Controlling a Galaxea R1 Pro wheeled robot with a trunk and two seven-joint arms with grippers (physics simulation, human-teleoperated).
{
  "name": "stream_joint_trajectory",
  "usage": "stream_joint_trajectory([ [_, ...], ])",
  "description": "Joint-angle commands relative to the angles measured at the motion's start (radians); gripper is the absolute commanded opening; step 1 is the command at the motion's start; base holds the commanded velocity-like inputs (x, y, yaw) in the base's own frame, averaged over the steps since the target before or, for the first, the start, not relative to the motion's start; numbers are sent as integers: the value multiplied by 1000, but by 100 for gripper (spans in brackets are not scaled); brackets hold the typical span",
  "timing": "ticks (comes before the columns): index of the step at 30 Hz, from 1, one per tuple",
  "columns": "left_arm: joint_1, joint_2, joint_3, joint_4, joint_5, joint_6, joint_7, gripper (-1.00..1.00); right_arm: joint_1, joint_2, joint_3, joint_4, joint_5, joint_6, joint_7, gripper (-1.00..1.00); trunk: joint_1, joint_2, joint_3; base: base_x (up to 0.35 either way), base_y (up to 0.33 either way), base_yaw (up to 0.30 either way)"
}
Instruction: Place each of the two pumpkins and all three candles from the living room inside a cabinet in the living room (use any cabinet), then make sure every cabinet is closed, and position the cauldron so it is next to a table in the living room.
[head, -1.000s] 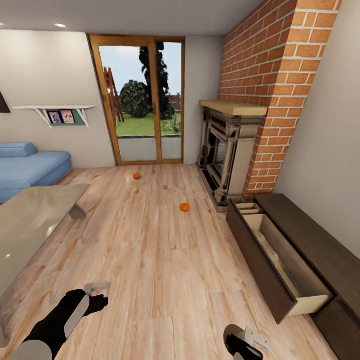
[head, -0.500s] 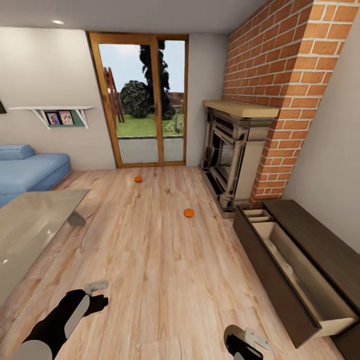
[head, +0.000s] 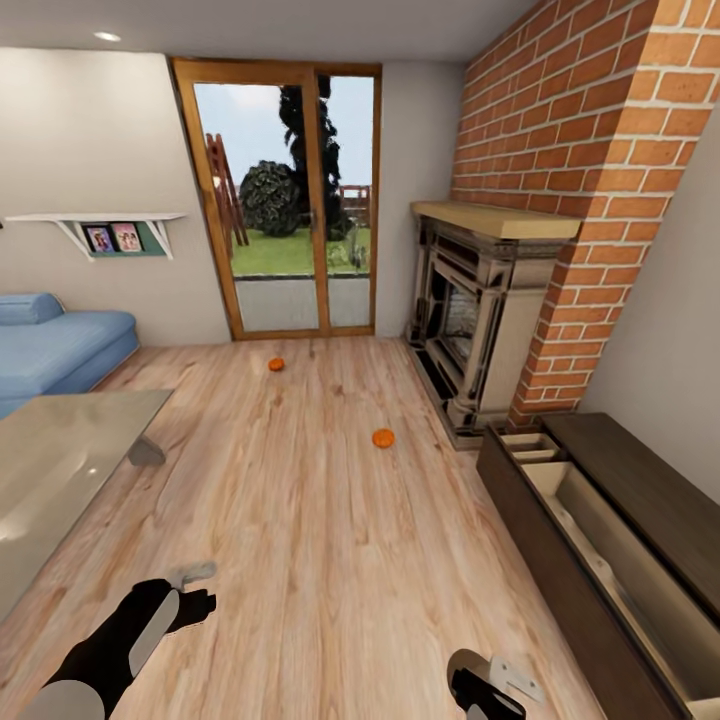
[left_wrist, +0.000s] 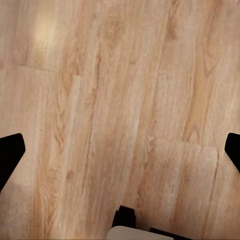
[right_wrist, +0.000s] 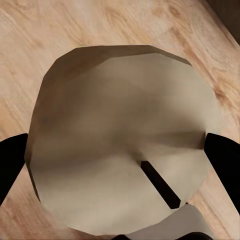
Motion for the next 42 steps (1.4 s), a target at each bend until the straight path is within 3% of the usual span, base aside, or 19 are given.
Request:
stream_joint_trajectory([
  [1,0,0,0,0,0,0,0,100,0,0,0,0,1,0,2,-100,0,0,0,331,3,0],
  [28,0,0,0,0,0,0,0,100,0,0,-1,0,-2,0,2,-100,0,0,0,331,6,-7],
  [42,0,0,0,0,0,1,-1,100,0,0,1,0,-6,1,2,-100,0,0,7,321,152,-238],
])
